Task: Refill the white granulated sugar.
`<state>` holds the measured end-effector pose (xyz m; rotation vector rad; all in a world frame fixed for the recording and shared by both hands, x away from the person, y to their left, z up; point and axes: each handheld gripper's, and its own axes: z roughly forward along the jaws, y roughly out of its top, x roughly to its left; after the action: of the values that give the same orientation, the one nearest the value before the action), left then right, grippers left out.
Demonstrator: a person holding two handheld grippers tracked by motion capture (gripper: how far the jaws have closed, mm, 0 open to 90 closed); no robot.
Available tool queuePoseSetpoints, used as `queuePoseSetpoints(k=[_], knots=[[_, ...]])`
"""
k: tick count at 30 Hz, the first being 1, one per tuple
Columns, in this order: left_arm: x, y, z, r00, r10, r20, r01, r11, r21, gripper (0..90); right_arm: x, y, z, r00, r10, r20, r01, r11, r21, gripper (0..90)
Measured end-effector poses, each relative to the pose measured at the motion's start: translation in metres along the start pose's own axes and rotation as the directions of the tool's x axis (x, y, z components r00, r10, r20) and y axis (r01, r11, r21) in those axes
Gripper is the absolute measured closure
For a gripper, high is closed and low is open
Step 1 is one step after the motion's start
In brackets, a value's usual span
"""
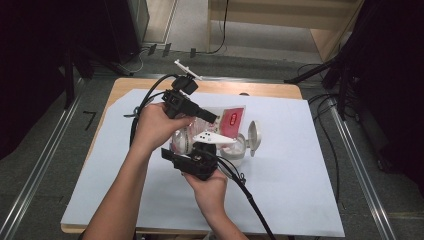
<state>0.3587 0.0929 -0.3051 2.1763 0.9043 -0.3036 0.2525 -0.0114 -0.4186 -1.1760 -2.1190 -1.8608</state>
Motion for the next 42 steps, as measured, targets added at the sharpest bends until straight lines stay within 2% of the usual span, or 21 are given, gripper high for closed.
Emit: queuePoseSetpoints(k=[9, 19, 24, 30, 42], knots=[[-0.0029, 0.0008, -0.0008, 0.9999, 0.011, -0.007, -0.011, 0.9999, -0.013, 89.1, -0.0004, 0.0015, -0.0011, 0.9999, 0.010, -0.004, -0.010, 1.000, -0.007, 62.7], [-0.0027, 0.0008, -0.0002, 1.0000, 0.001, -0.008, -0.001, 0.9998, -0.021, 89.2, -0.0015, 0.0023, -0.0006, 1.0000, 0.006, -0.005, -0.006, 1.000, 0.000, 62.6], [-0.0008, 0.0005, -0.0011, 1.0000, -0.003, 0.000, 0.003, 0.9999, -0.016, 89.4, 0.0005, 0.0011, -0.0004, 0.9991, -0.036, 0.020, 0.036, 0.999, 0.000, 61.9], [-0.0004, 0.0002, 0.0003, 0.9999, -0.011, -0.011, 0.011, 0.9997, -0.023, 89.4, 0.0006, 0.0007, 0.0016, 0.9977, -0.057, 0.038, 0.056, 0.998, 0.015, 61.5], [-0.0022, 0.0010, 0.0006, 0.9997, -0.006, -0.024, 0.006, 0.9996, -0.029, 89.0, -0.0019, 0.0026, 0.0003, 1.0000, -0.006, 0.004, 0.006, 1.000, 0.013, 62.6]])
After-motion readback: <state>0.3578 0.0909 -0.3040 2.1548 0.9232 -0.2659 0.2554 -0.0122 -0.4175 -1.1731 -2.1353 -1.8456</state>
